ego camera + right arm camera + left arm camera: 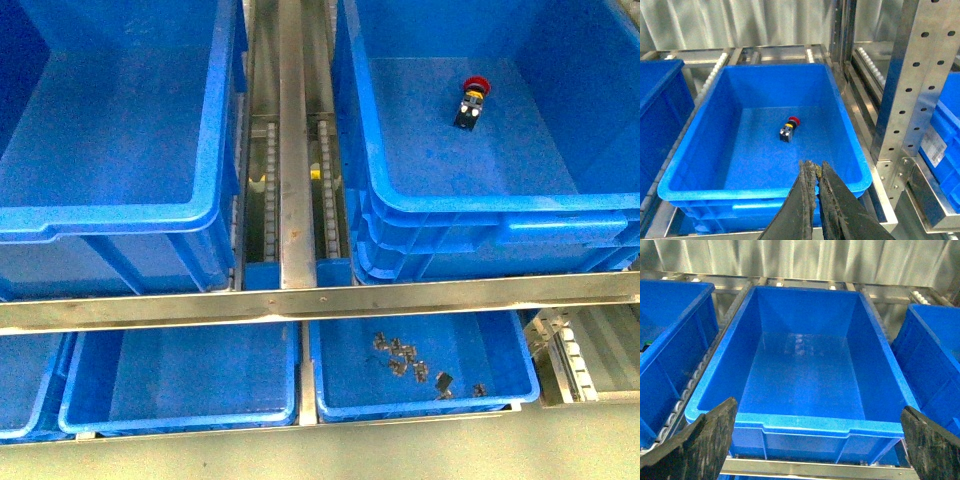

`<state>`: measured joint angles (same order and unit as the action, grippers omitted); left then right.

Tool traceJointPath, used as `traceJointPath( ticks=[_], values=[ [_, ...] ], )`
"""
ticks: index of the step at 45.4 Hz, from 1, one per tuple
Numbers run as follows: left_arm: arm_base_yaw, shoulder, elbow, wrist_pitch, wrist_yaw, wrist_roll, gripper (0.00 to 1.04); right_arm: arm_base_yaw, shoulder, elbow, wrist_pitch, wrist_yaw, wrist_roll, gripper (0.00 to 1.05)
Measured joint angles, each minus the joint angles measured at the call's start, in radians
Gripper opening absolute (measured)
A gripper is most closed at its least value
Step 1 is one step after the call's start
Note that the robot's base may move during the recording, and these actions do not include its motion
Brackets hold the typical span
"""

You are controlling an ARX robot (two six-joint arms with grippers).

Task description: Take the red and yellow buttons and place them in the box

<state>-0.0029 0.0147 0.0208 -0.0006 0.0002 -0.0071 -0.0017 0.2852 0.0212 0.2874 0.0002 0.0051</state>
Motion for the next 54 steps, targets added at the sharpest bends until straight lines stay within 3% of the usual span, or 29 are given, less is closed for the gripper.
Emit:
traceJointPath(
  ticks=[15, 20, 32, 40, 52, 54],
  values=[
    [0.000, 0.000, 0.000, 0.000, 0.000, 0.000, 0.97, 0.000, -0.104, 0.000, -0.106, 0.000, 0.000, 0.04],
    [0.000, 0.000, 0.000, 0.000, 0.000, 0.000, 0.97, 0.000, -0.245, 0.000, -0.274, 0.000, -0.001, 0.04],
    [0.000, 0.000, 0.000, 0.000, 0.000, 0.000, 0.97, 0.000, -0.280, 0.000, -0.286, 0.000, -0.002, 0.04],
    [0.000, 0.000, 0.000, 0.000, 0.000, 0.000, 0.97, 0.000, -0.280, 0.000, -0.286, 0.000, -0.002, 0.38],
    [0.001, 0.000, 0.000, 0.000, 0.001, 0.000, 0.97, 0.001, -0.280, 0.000, -0.286, 0.004, -0.002, 0.98],
    [0.001, 0.000, 0.000, 0.000, 0.004, 0.000, 0.97, 0.001, -0.280, 0.000, -0.286, 0.005, -0.002, 0.99]
  ],
)
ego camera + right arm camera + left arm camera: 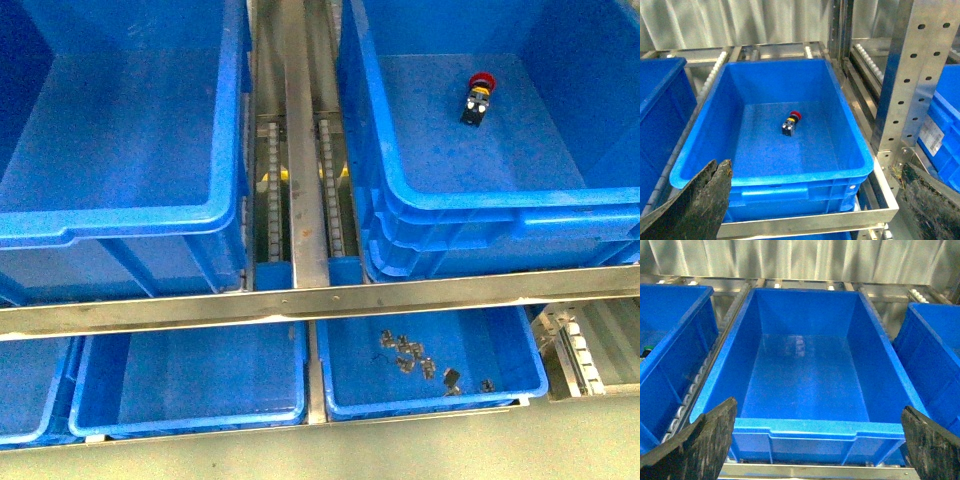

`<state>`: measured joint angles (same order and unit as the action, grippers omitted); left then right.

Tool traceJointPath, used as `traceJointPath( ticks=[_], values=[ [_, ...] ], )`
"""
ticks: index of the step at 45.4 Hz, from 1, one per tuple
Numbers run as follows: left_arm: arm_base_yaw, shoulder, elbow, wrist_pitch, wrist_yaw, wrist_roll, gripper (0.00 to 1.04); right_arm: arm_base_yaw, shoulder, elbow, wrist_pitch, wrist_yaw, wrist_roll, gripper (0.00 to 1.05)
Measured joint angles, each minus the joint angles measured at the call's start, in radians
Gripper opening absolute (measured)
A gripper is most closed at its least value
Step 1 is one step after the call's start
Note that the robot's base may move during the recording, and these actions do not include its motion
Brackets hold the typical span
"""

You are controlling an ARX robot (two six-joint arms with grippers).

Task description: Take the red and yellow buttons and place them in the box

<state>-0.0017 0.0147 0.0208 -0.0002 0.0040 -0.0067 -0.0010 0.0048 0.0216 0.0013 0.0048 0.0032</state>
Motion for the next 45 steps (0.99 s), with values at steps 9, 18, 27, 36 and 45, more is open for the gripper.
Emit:
traceJointPath(
  ticks=[9, 18, 27, 36, 45],
  values=[
    [0.000, 0.000, 0.000, 0.000, -0.003, 0.000, 0.97, 0.000, 0.000, 0.000, 0.000, -0.001, 0.000, 0.99],
    [0.000, 0.000, 0.000, 0.000, -0.003, 0.000, 0.97, 0.000, 0.000, 0.000, -0.001, -0.003, 0.000, 0.99],
    [0.000, 0.000, 0.000, 0.000, -0.004, 0.000, 0.97, 0.000, 0.000, 0.000, -0.002, -0.005, 0.000, 0.99],
    [0.000, 0.000, 0.000, 0.000, -0.009, 0.000, 0.97, 0.000, 0.000, 0.000, -0.003, -0.009, 0.000, 0.99],
    [0.000, 0.000, 0.000, 0.000, -0.007, 0.000, 0.97, 0.000, 0.000, 0.000, -0.003, -0.008, 0.000, 0.99]
  ],
)
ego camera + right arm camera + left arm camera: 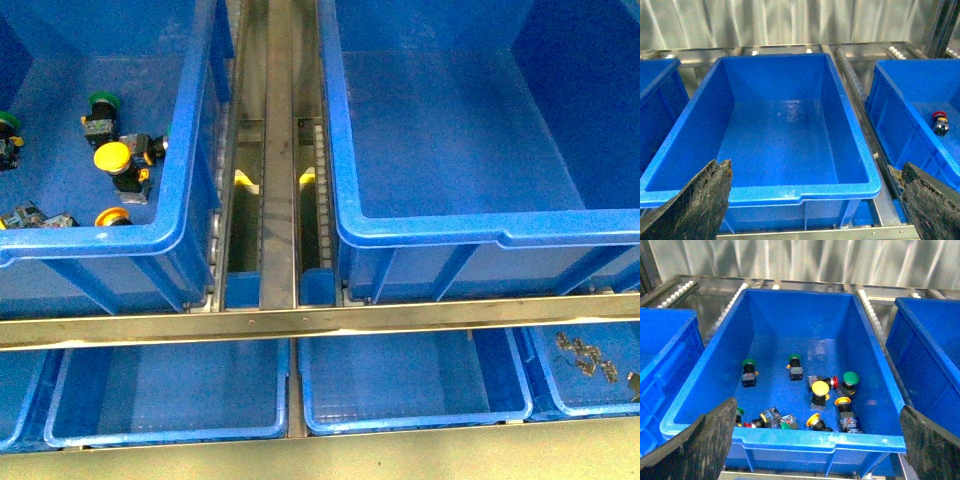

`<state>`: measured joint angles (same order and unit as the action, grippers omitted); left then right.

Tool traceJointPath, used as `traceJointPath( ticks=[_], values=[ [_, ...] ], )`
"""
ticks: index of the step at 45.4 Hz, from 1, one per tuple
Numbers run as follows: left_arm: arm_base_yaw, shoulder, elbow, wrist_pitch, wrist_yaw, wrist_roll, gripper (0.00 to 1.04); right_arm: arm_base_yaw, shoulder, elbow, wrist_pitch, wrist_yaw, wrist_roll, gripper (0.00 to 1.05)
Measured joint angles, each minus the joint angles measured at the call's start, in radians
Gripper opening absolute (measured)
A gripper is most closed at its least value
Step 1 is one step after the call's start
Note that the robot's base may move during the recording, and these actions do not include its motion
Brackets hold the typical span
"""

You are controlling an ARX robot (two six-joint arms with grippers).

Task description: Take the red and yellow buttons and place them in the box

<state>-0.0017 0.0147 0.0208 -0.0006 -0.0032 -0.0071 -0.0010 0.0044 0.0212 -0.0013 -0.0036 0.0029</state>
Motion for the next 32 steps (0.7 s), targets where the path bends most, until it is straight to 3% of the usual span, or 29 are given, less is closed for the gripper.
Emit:
traceJointPath(
  ticks=[24, 26, 29, 32],
  values=[
    [0.000, 0.000, 0.000, 0.000, 0.003, 0.000, 0.97, 0.000, 0.000, 0.000, 0.000, 0.001, 0.000, 0.99],
    [-0.005, 0.058, 0.049, -0.138, 0.048, -0.051, 0.97, 0.000, 0.000, 0.000, 0.000, 0.002, 0.000, 0.99],
    [-0.068, 0.226, 0.157, -0.341, 0.009, -0.162, 0.97, 0.000, 0.000, 0.000, 0.000, 0.003, 0.000, 0.99],
    [-0.143, 0.376, 0.240, -0.391, -0.043, -0.247, 0.97, 0.000, 0.000, 0.000, 0.000, 0.003, 0.000, 0.99]
  ],
)
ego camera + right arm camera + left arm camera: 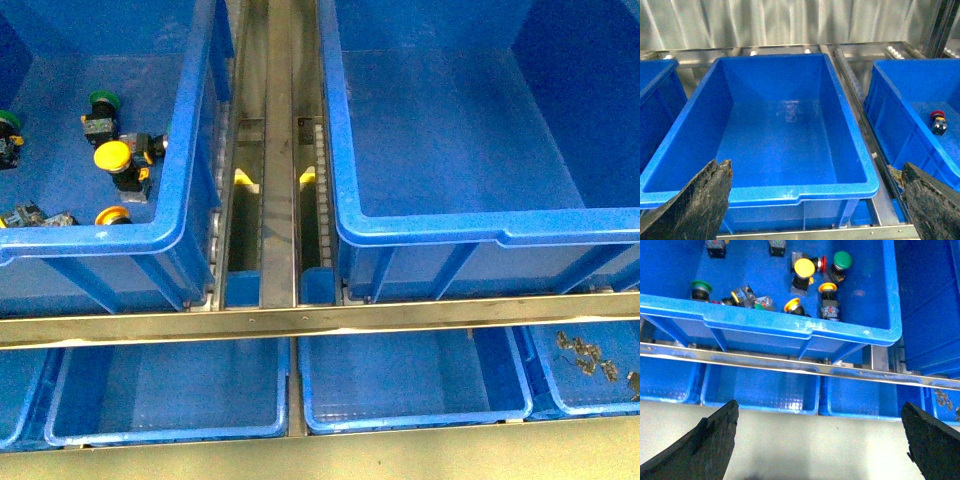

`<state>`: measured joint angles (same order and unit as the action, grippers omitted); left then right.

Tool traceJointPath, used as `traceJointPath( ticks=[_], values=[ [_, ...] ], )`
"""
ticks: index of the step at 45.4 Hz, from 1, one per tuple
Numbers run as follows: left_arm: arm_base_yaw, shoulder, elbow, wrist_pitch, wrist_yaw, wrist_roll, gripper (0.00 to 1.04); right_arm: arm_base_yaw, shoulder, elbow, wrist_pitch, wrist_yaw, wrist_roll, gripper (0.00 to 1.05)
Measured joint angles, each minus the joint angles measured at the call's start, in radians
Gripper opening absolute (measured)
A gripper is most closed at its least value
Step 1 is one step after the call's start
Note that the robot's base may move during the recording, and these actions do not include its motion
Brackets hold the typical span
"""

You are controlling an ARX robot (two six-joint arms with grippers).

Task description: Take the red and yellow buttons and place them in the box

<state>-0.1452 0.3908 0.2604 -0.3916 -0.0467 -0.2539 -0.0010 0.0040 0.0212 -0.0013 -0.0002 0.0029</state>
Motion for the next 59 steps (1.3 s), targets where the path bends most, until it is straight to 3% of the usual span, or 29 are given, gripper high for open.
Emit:
traceJointPath(
  ticks=[3, 7, 13, 22, 43, 59],
  values=[
    [-0.062, 0.158, 0.107, 0.078, -0.045, -0.052, 0.97, 0.000, 0.000, 0.000, 0.000, 0.000, 0.000, 0.99],
    [-0.052, 0.329, 0.245, 0.194, -0.050, -0.062, 0.97, 0.000, 0.000, 0.000, 0.000, 0.000, 0.000, 0.99],
    [0.041, 0.578, 0.380, 0.280, -0.042, -0.030, 0.97, 0.000, 0.000, 0.000, 0.000, 0.000, 0.000, 0.99],
    [0.167, 0.853, 0.429, 0.375, -0.047, 0.035, 0.97, 0.000, 0.000, 0.000, 0.000, 0.000, 0.000, 0.99],
    [0.197, 1.304, 0.647, 0.422, 0.031, 0.132, 0.97, 0.000, 0.000, 0.000, 0.000, 0.000, 0.000, 0.99],
    [0.161, 1.514, 0.803, 0.416, 0.066, 0.171, 0.97, 0.000, 0.000, 0.000, 0.000, 0.000, 0.000, 0.99]
  ],
)
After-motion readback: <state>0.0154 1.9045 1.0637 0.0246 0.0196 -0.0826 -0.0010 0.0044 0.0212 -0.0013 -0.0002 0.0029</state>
